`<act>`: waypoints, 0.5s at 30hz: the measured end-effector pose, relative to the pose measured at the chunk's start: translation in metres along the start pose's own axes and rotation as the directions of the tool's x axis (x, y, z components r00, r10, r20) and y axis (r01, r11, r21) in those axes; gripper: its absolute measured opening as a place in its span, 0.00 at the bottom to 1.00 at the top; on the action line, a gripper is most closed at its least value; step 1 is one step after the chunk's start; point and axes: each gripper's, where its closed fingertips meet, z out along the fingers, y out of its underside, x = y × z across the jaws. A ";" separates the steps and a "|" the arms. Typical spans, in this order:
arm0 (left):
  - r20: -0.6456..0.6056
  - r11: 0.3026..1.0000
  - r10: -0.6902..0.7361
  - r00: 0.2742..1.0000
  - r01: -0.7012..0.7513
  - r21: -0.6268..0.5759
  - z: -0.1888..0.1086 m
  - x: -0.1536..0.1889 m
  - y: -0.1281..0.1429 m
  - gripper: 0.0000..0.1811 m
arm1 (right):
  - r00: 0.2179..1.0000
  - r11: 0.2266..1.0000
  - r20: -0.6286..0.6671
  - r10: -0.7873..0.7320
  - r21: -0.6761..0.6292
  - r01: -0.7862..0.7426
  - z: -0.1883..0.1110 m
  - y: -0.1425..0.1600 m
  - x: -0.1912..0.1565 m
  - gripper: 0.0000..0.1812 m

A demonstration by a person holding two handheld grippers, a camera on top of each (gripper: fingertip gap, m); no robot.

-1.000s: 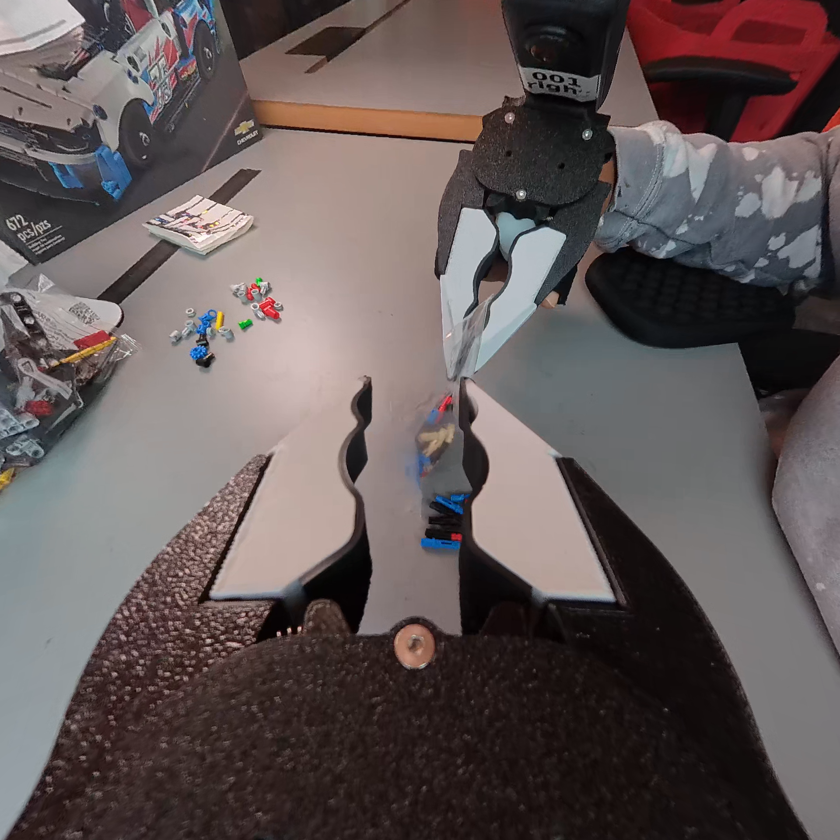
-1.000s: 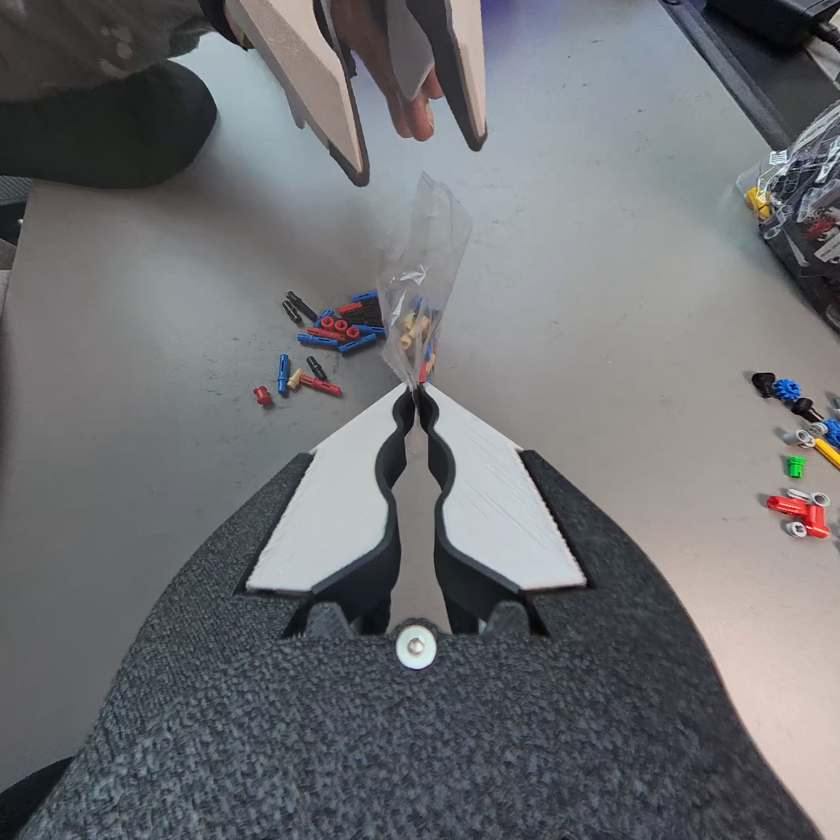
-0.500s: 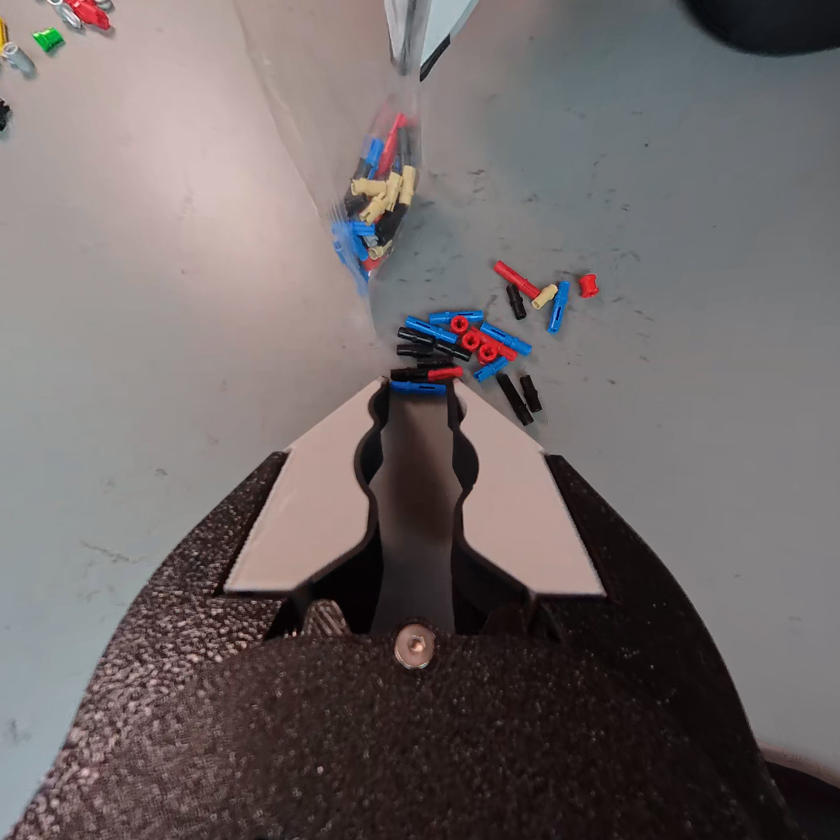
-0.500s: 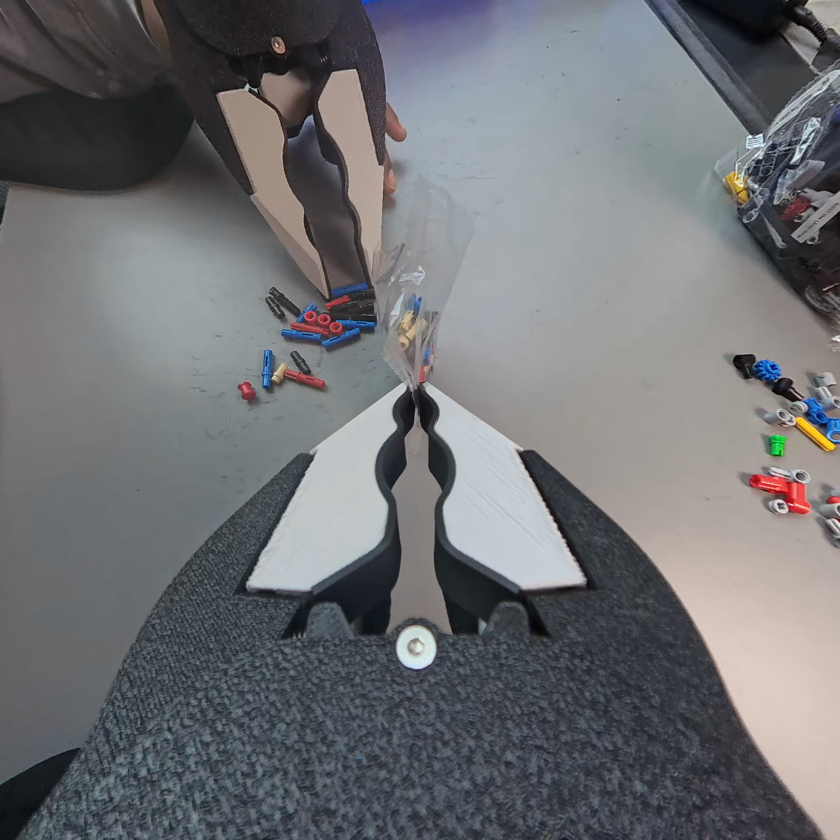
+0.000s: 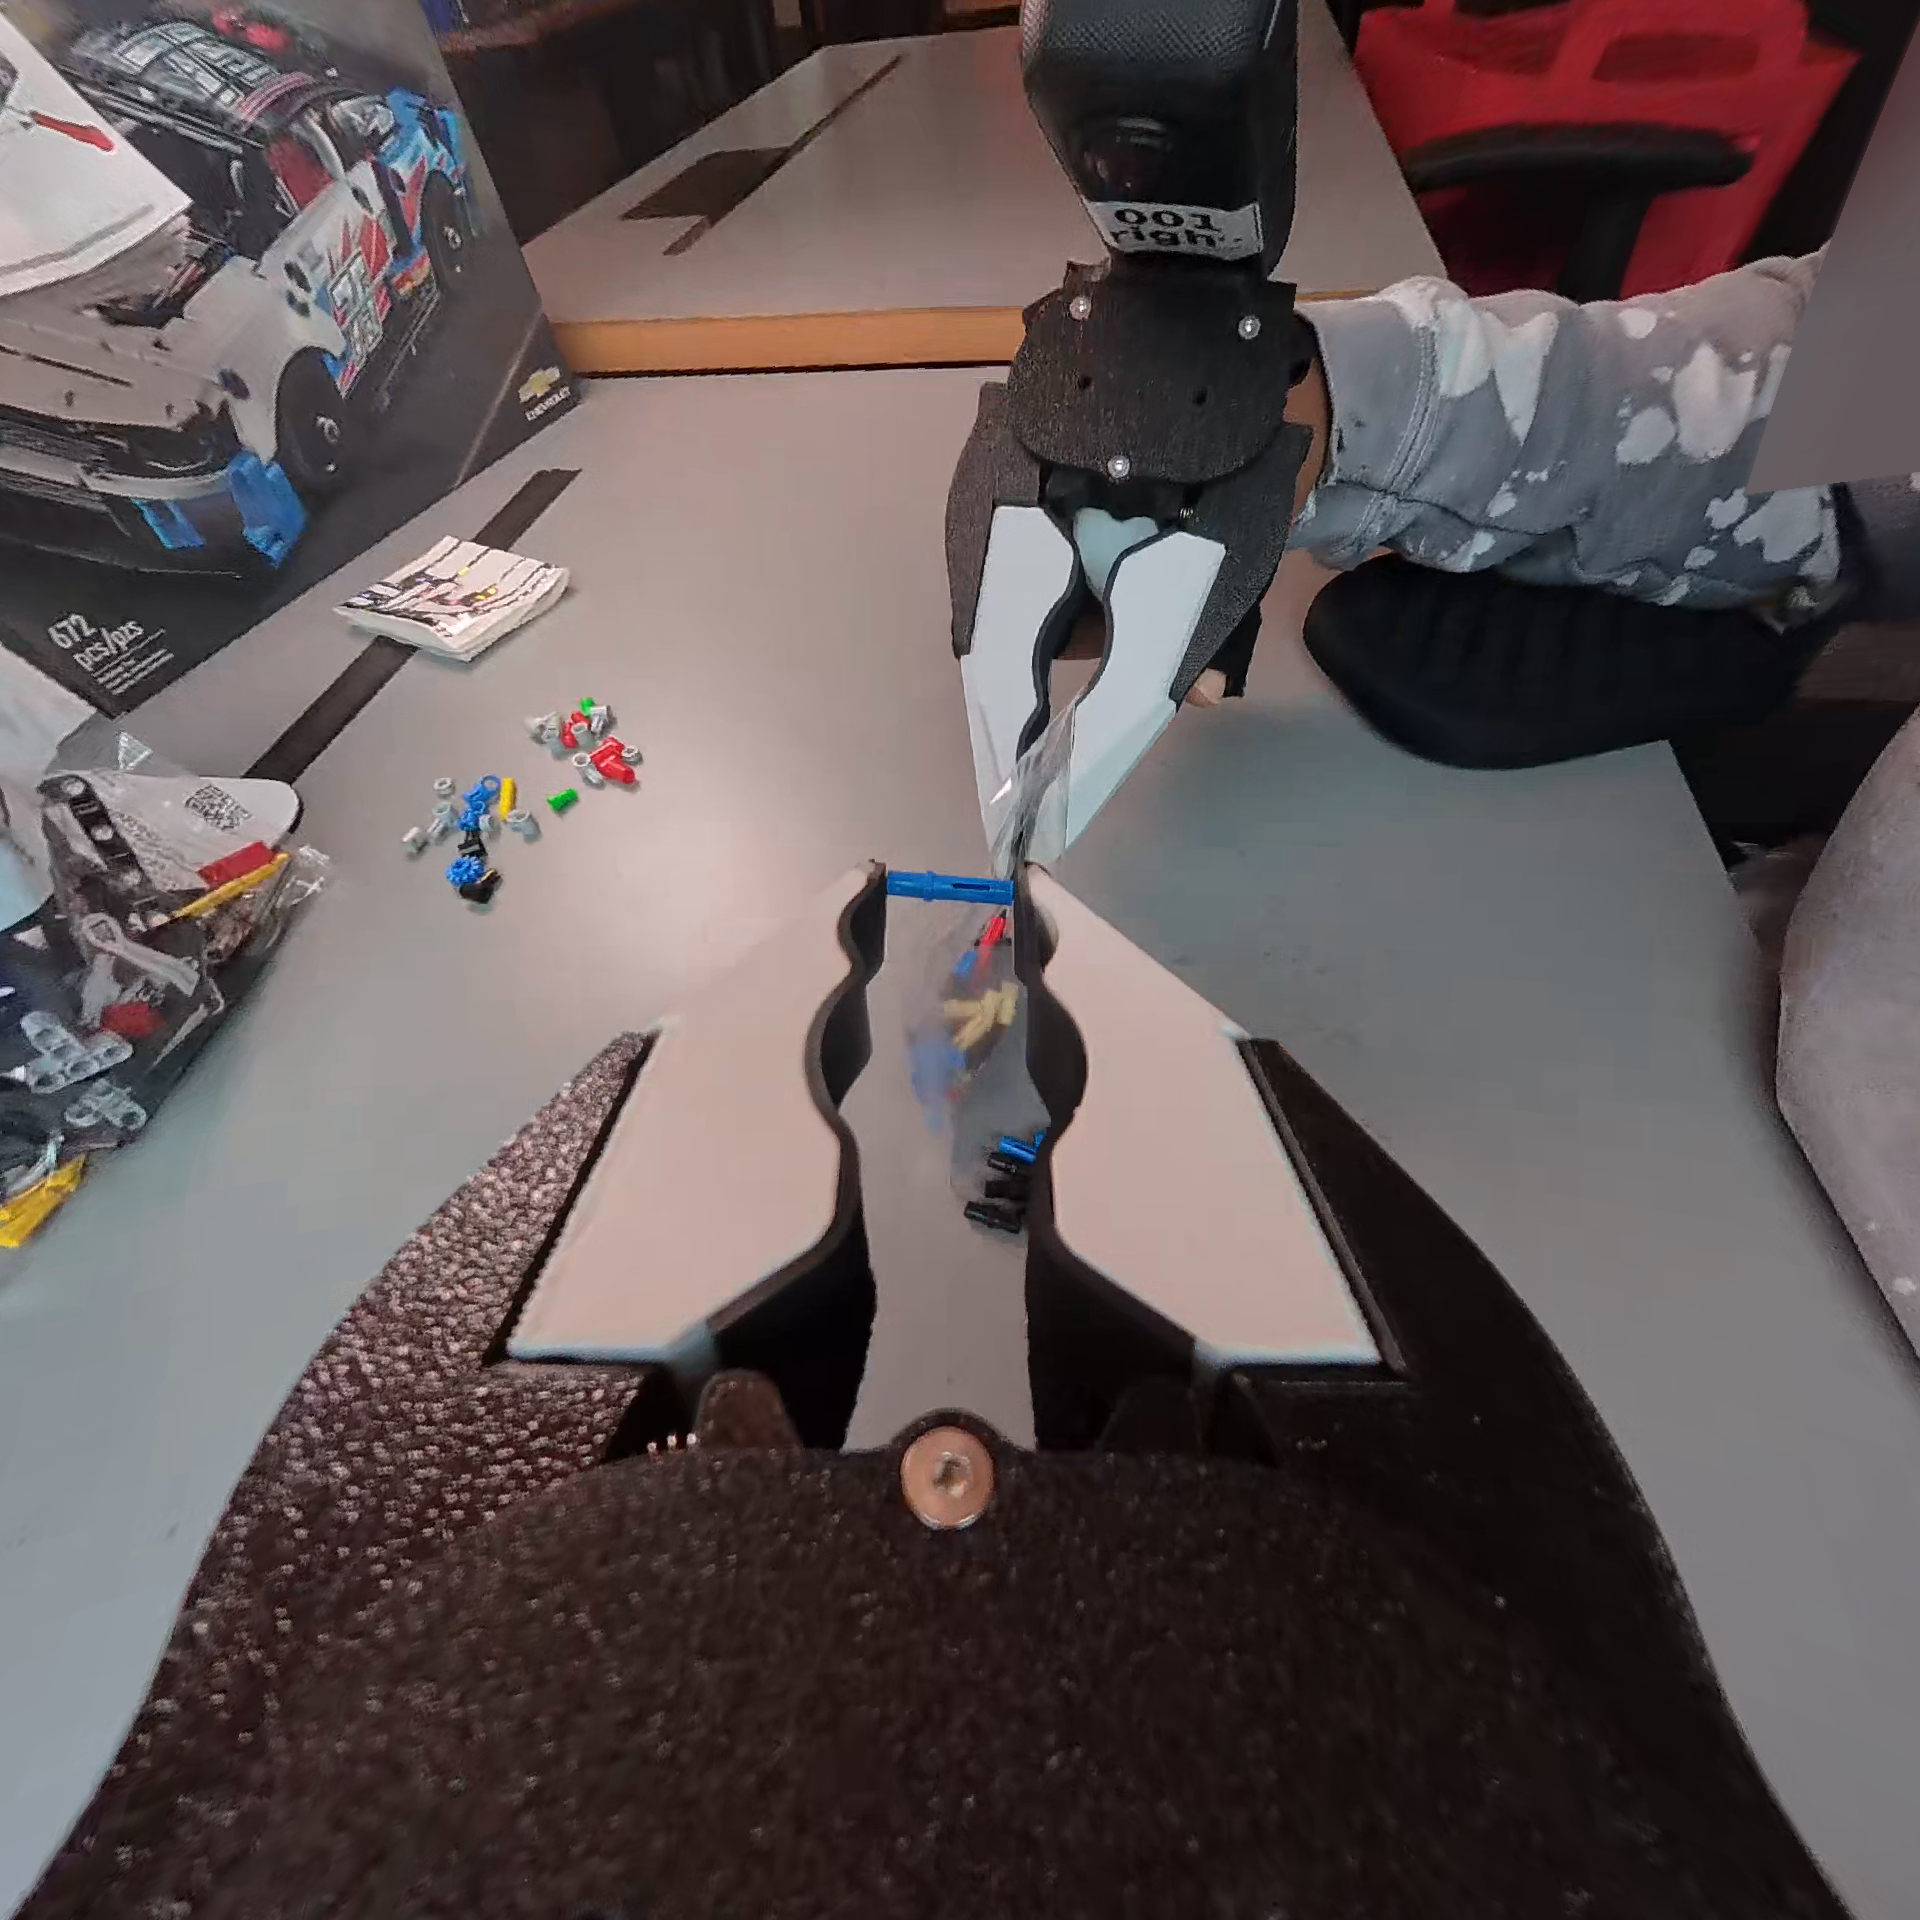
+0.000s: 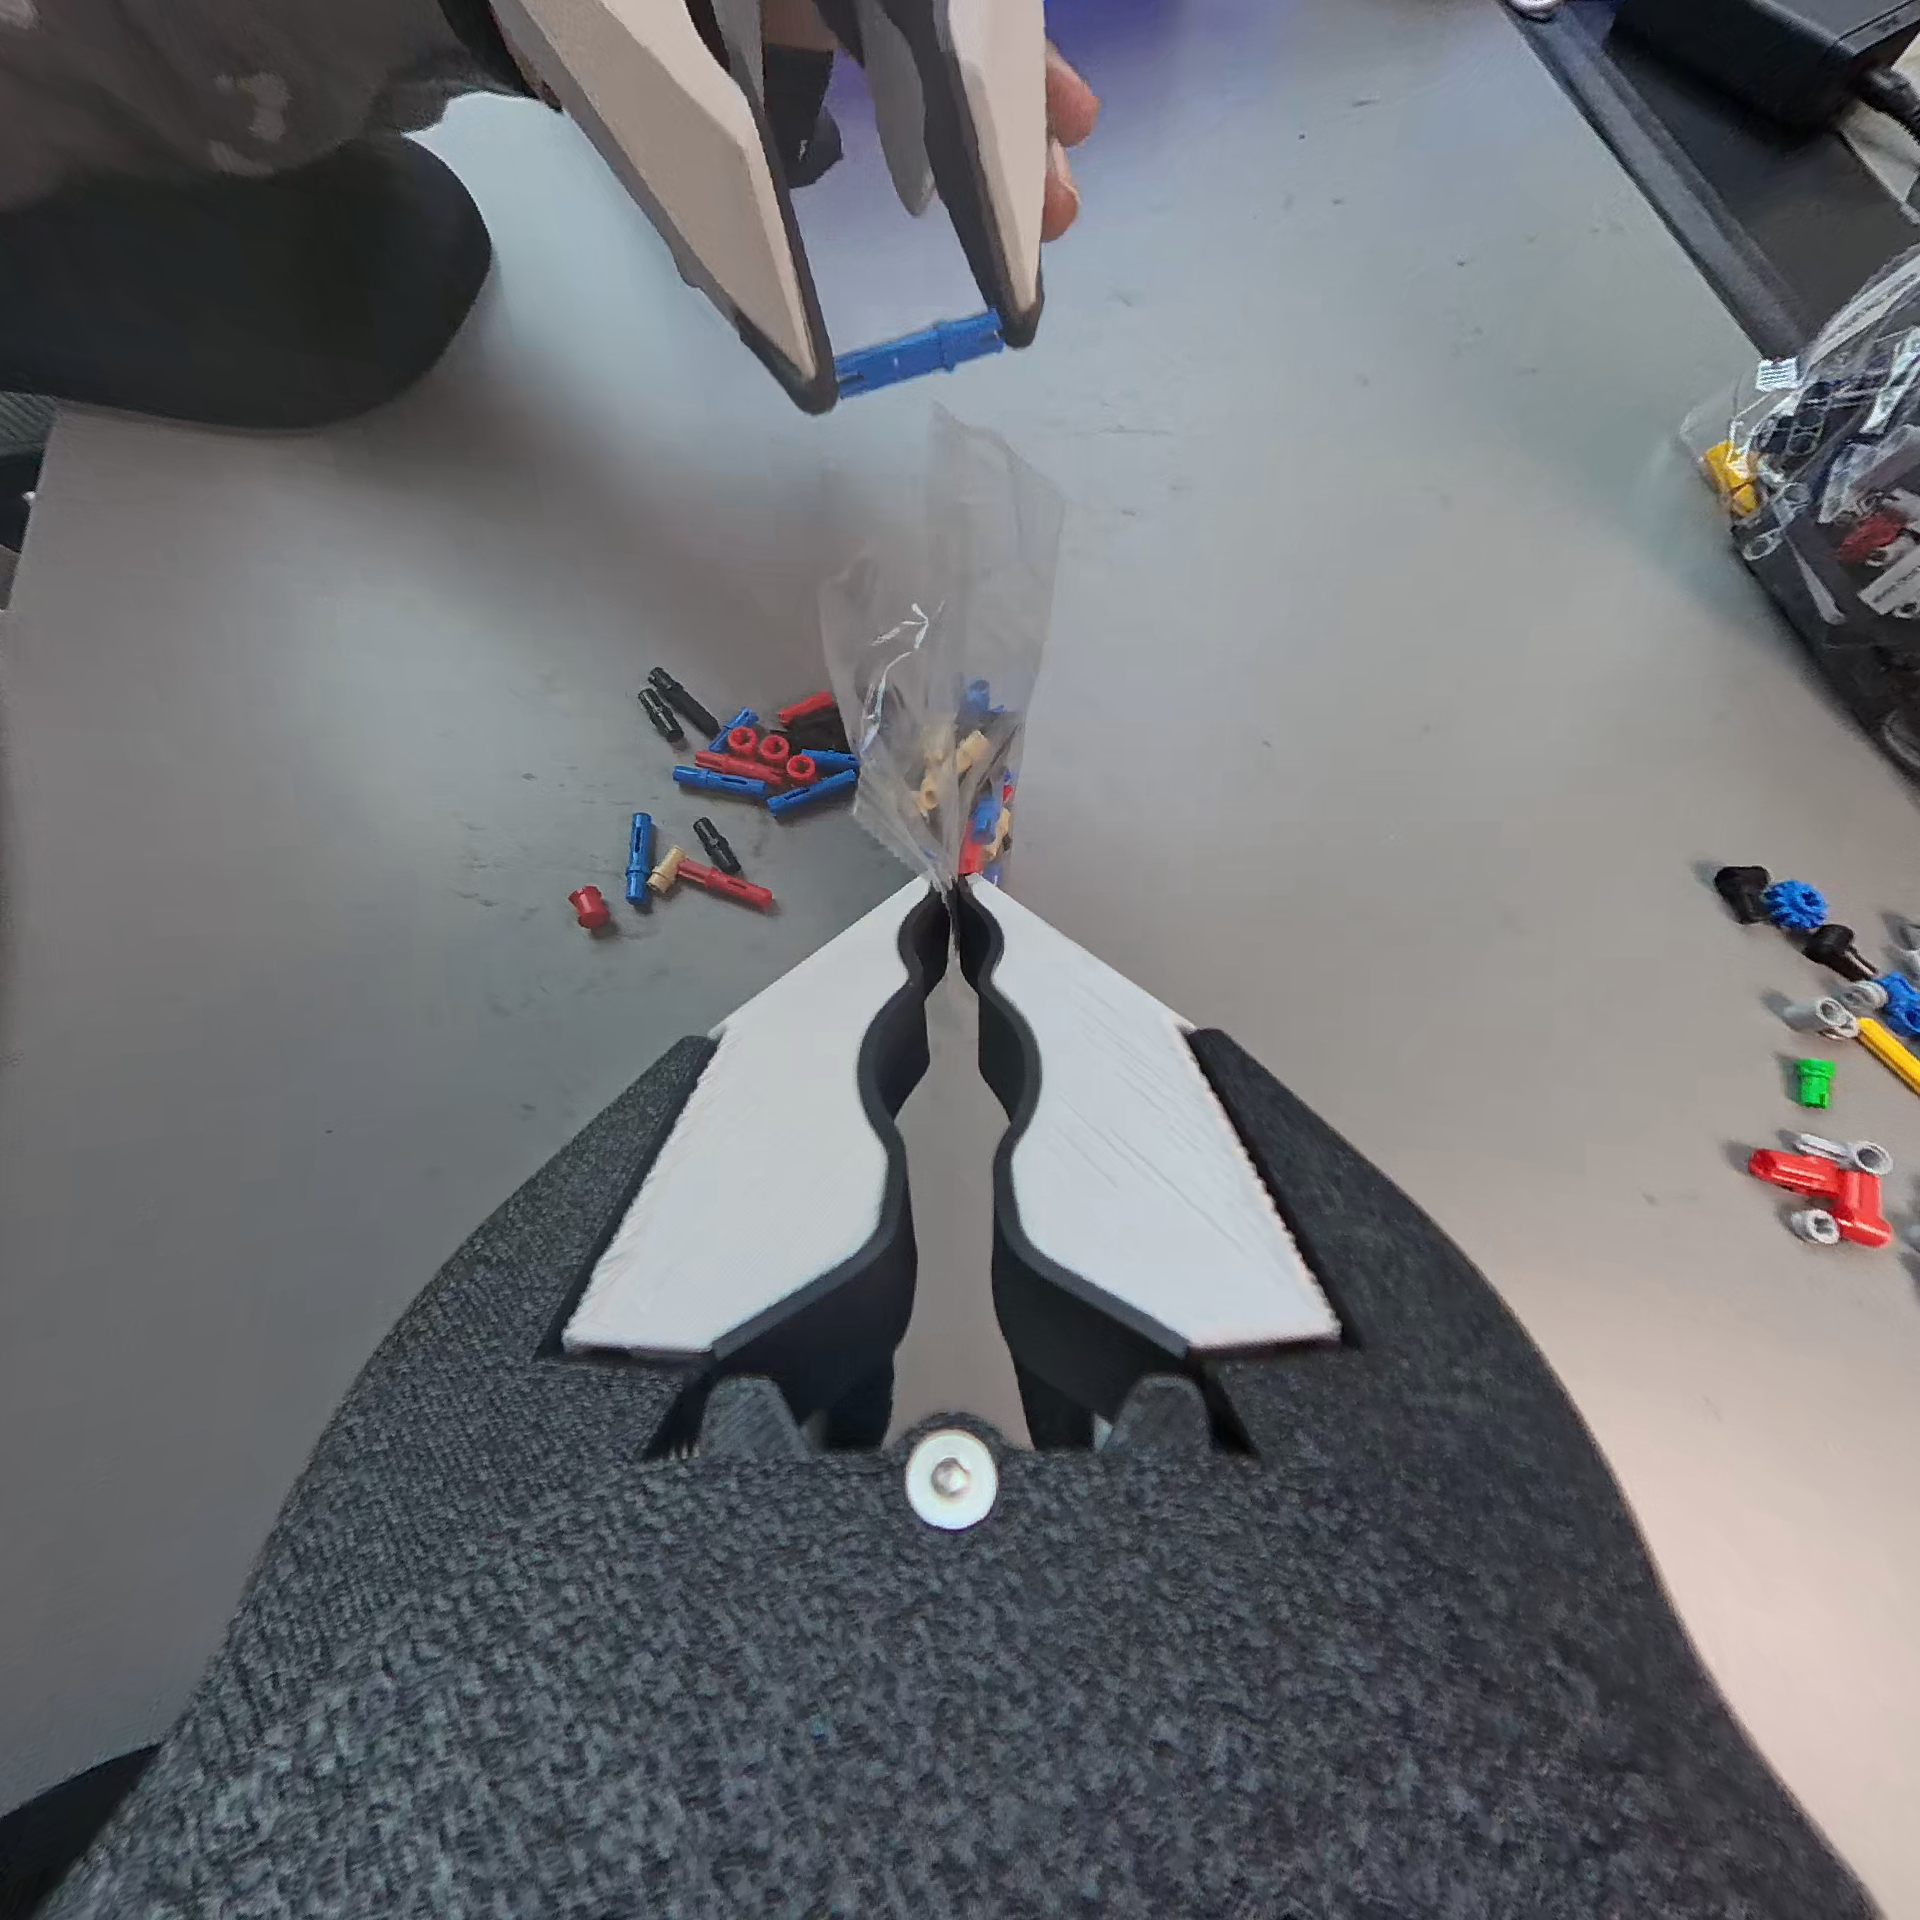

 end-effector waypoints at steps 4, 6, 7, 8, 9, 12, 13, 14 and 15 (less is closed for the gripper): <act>-0.008 0.999 -0.007 1.000 0.007 -0.036 0.013 0.002 0.007 0.22 | 1.000 1.000 -0.002 0.003 0.004 -0.003 0.000 0.000 0.000 0.00; -0.008 0.999 -0.035 0.999 0.035 -0.017 0.011 0.002 0.007 0.26 | 1.000 1.000 -0.003 0.006 0.006 -0.006 -0.001 0.000 0.001 0.00; -0.007 0.999 -0.049 0.999 0.049 -0.010 0.007 0.001 0.008 0.27 | 1.000 1.000 -0.005 0.007 0.006 -0.007 -0.001 0.000 0.001 0.00; -0.005 0.998 -0.066 0.998 0.066 -0.009 0.003 0.000 0.010 0.27 | 1.000 1.000 -0.007 0.009 0.006 -0.009 -0.002 0.001 0.002 0.00; -0.003 0.996 -0.082 0.997 0.082 -0.020 -0.002 -0.001 0.015 0.26 | 1.000 1.000 -0.010 0.009 0.004 -0.009 -0.003 0.001 0.004 0.00; -0.053 0.979 -0.139 0.989 0.129 -0.155 -0.009 0.009 0.052 0.26 | 1.000 1.000 -0.026 0.015 -0.002 -0.016 -0.007 0.005 0.009 0.00; -0.079 0.969 -0.161 0.984 0.143 -0.201 -0.009 0.017 0.063 0.26 | 0.999 1.000 -0.029 0.022 -0.002 -0.022 -0.008 0.005 0.011 0.00; -0.109 0.961 -0.175 0.979 0.146 -0.235 -0.009 0.027 0.073 0.27 | 0.999 1.000 -0.031 0.027 -0.001 -0.027 -0.008 0.006 0.012 0.00; -0.140 0.954 -0.179 0.974 0.137 -0.267 -0.009 0.037 0.080 0.26 | 0.999 1.000 -0.032 0.031 0.001 -0.031 -0.008 0.006 0.013 0.00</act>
